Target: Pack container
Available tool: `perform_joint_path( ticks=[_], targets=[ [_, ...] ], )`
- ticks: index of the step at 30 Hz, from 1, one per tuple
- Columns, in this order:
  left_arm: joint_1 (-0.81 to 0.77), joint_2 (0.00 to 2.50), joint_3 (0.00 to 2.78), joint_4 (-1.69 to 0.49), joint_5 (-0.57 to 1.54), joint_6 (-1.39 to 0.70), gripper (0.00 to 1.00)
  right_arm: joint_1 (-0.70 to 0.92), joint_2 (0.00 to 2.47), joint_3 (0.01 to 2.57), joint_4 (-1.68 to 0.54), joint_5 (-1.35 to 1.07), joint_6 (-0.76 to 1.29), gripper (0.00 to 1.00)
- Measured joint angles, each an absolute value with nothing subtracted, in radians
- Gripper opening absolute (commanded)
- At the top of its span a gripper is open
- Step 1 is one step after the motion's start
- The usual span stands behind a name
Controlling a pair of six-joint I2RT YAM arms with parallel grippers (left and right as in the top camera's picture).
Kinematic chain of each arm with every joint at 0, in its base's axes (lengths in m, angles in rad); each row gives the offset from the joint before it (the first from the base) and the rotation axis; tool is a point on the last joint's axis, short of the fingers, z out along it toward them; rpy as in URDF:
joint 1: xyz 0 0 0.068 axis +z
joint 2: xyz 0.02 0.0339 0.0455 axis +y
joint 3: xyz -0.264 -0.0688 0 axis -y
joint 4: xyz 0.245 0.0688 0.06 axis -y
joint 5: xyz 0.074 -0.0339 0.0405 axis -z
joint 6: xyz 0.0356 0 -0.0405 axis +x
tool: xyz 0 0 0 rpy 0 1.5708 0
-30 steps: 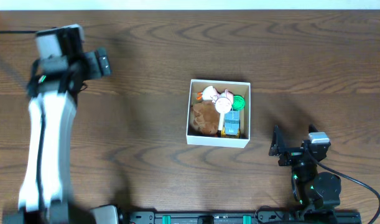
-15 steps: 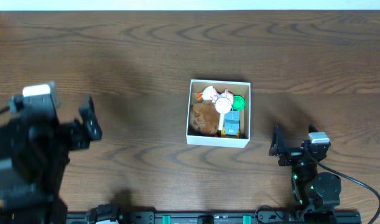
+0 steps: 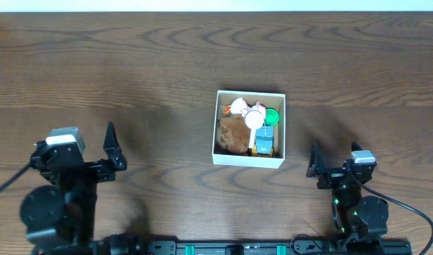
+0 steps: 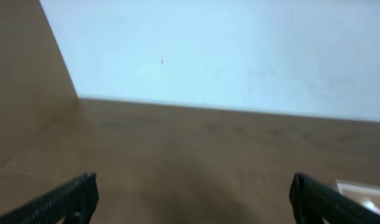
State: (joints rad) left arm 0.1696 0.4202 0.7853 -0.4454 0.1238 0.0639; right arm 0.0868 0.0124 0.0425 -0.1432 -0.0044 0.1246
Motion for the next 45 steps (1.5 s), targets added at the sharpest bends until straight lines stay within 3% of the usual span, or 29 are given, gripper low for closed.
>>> perform_joint_path(
  ticks=[9, 16, 29, 45],
  targets=[
    [0.170, 0.275, 0.331, 0.099, 0.124, 0.077, 0.98, 0.087, 0.012, 0.042, -0.143, -0.005, 0.125, 0.99],
    [0.169, 0.192, 0.134, 0.310, 0.124, 0.079, 0.98, 0.087, 0.012, 0.042, -0.142, -0.004, 0.125, 0.99],
    [0.169, 0.021, 0.077, 0.236, 0.124, 0.060, 0.98, 0.087, 0.012, 0.042, -0.142, -0.005, 0.125, 0.99],
    [0.108, 0.010, 0.073, 0.016, 0.124, 0.052, 0.98, 0.087, 0.012, 0.042, -0.142, -0.005, 0.124, 0.99]
  ],
)
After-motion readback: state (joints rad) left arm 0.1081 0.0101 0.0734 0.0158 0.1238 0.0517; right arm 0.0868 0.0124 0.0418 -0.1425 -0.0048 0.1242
